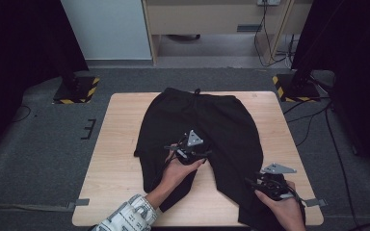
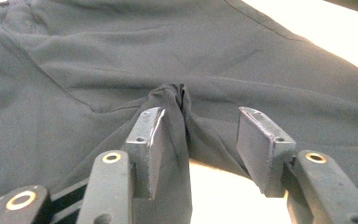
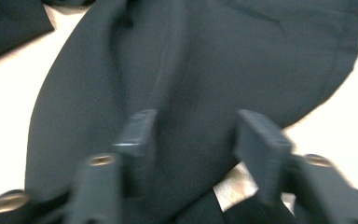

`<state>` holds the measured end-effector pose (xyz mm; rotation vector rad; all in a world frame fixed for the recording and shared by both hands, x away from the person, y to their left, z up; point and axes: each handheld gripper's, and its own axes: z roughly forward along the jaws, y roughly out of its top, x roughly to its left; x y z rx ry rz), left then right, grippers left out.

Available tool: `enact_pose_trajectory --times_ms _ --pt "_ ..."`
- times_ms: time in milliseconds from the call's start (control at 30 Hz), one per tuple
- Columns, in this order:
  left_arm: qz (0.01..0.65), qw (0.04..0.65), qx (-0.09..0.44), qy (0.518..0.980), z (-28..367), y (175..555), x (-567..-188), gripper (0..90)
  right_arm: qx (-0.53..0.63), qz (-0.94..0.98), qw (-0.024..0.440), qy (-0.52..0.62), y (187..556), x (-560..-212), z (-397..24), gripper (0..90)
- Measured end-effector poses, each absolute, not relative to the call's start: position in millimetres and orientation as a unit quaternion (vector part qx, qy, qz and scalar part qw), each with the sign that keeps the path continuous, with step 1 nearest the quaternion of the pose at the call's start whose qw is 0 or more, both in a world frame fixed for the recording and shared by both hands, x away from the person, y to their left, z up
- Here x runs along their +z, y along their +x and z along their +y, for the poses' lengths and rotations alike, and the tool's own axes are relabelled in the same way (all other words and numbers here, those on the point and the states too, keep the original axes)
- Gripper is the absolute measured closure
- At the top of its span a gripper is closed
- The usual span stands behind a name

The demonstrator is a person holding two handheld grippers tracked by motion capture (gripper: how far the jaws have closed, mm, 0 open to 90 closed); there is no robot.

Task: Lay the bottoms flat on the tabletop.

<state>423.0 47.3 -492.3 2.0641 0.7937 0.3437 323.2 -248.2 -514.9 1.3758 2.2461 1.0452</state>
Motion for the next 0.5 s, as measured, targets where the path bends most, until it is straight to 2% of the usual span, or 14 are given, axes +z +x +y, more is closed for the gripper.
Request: enact_pose_trajectory --times_ms 67,133,167,500 --pt "0.322 0.44 0.14 0.827 48 423 -491 49.0 0.355 0.791 0.151 0.474 326 -516 -246 75.7" --pt "0.328 0.446 0.139 0.821 50 424 -489 48.3 0.356 0.796 0.147 0.468 328 -516 -244 87.7" --pt "0.331 0.448 0.137 0.819 52 424 -488 48.2 0.358 0.796 0.145 0.466 328 -515 -244 89.8" --pt "0.337 0.45 0.129 0.817 55 424 -489 48.7 0.386 0.771 0.178 0.474 331 -488 -261 90.0"
